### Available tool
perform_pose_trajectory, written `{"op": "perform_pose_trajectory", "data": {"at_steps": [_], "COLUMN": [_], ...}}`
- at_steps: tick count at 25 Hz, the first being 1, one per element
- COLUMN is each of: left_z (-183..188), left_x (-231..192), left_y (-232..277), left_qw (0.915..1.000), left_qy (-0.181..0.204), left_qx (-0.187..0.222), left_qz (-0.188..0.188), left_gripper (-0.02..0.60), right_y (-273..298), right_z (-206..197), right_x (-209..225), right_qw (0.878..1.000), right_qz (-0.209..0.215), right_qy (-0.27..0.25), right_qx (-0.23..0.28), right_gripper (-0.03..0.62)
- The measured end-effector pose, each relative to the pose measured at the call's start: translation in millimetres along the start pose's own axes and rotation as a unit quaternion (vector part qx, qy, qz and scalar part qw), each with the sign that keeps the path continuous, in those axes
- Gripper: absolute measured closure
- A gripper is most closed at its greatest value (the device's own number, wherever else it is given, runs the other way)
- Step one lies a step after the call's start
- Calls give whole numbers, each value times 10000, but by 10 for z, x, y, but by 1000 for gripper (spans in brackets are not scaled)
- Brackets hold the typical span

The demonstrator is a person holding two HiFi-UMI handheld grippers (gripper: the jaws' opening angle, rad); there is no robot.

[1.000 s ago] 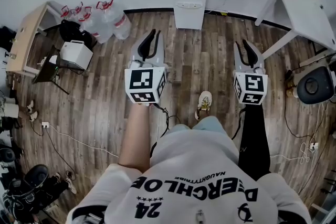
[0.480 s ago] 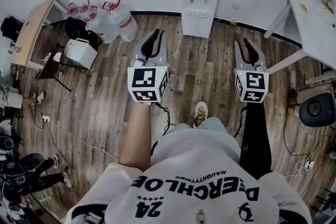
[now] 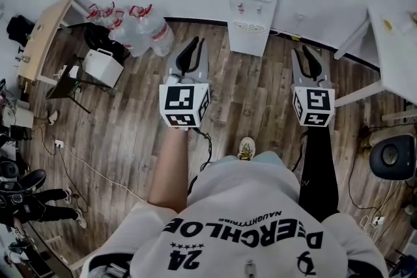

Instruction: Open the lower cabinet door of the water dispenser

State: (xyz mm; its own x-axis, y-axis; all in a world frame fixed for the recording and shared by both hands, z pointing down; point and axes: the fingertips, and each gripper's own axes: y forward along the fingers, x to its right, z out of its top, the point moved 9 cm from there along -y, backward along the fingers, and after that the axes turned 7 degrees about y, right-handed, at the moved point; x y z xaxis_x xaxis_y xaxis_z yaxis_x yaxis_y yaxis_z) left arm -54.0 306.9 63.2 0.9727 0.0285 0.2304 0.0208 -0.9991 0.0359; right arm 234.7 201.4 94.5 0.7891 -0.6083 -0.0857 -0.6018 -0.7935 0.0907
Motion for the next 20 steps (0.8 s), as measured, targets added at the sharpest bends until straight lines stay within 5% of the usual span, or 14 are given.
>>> {"op": "perform_pose_trajectory", "data": {"at_steps": [20], "left_z": [-80], "left_x": [107], "left_y": [775], "left_qw": [9999], "left_qy": [-41], "left_qx": [-167], "left_qz": [-1], "left_gripper": [526], "right_y": [587], "right_z": [-142], "right_x": [578], "right_qw": [9998], "right_qz": [80], "right_qy": [164], "right_qx": [-25], "right_gripper": [511]}}
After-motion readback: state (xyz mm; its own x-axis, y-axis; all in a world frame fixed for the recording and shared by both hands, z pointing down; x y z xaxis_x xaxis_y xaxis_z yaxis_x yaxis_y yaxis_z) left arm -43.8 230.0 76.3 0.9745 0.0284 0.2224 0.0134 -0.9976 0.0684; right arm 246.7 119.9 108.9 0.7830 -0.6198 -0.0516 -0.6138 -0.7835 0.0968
